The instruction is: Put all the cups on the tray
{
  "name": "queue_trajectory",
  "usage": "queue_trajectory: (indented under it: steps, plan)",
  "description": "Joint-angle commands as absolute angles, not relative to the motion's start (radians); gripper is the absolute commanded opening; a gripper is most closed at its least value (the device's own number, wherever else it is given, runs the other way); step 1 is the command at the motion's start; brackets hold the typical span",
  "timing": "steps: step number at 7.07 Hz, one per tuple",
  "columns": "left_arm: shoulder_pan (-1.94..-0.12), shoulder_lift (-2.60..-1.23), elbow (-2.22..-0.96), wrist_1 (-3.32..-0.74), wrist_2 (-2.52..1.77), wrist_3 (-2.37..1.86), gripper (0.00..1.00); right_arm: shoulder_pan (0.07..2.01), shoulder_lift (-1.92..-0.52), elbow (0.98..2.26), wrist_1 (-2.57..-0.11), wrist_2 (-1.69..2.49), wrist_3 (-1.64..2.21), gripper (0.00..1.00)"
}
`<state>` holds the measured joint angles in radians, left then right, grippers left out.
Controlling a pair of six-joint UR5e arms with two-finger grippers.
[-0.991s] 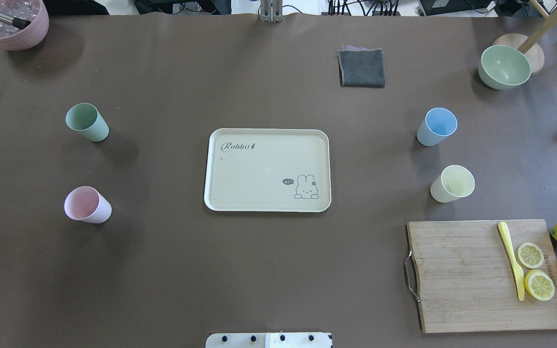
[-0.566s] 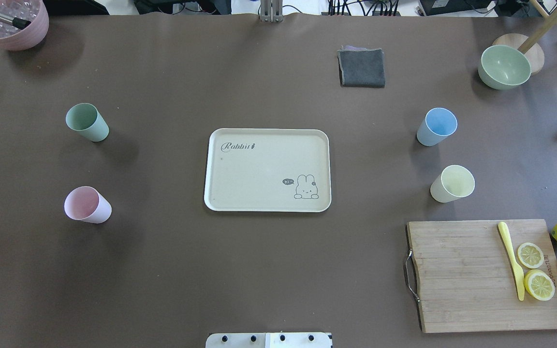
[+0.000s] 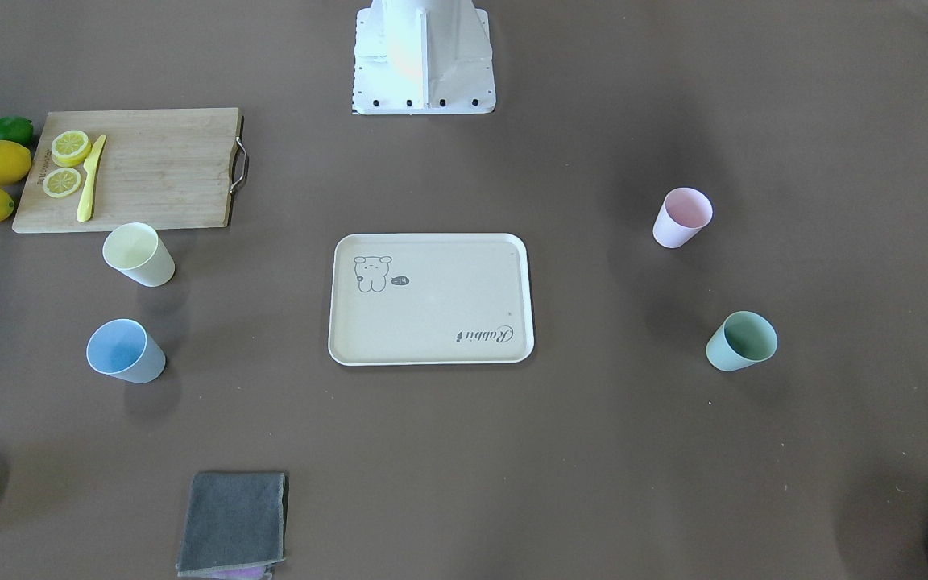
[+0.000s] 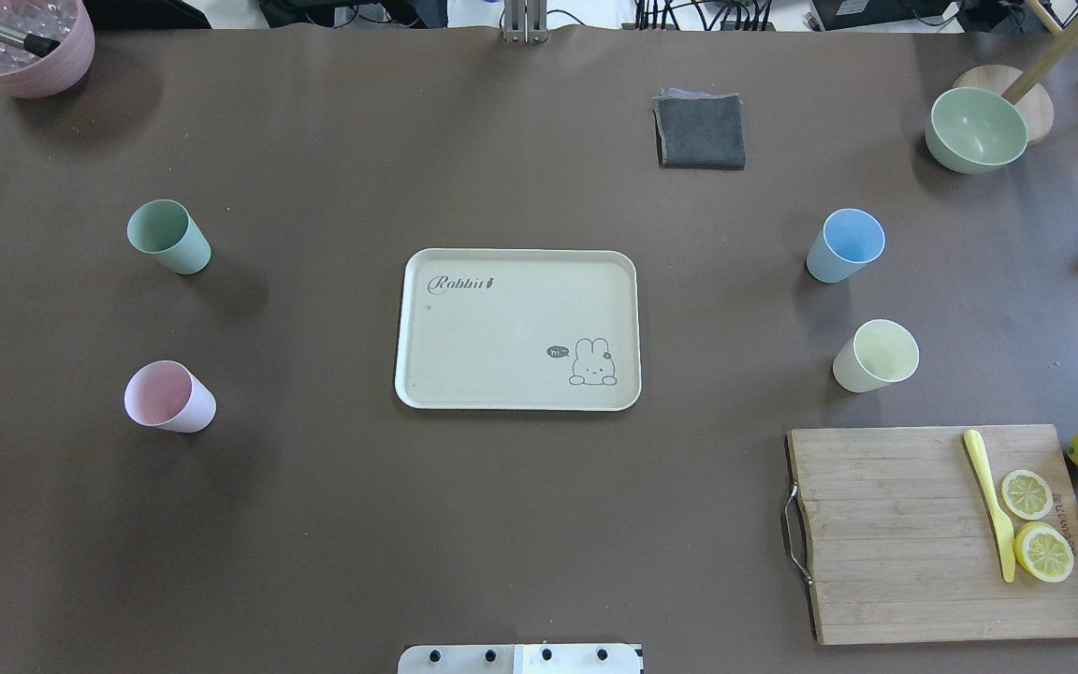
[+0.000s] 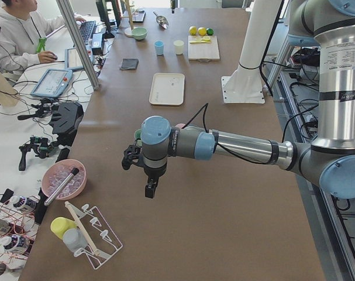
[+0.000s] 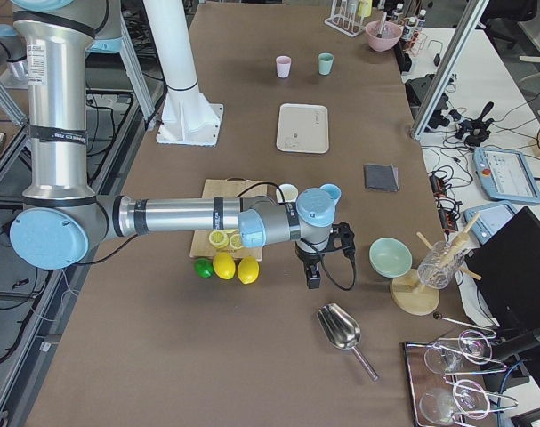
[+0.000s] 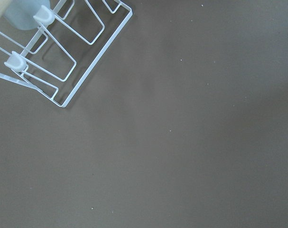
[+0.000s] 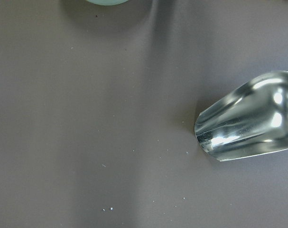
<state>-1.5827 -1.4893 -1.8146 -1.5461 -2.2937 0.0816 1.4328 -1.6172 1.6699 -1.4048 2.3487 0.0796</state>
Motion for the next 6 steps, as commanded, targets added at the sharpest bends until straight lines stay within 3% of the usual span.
queue_trajectory:
  steps: [1,6]
  plan:
    - [-1.571,-1.493,-1.819,-1.548,-2.298,0.069,0.98,1.428,-1.628,1.709,-1.396,2.364,0.087,1.00]
    - [-1.355,-1.476,-1.848,-1.872,-2.321,-0.396,0.98,1.194,-1.626,1.813,-1.211,2.350,0.620,1.00]
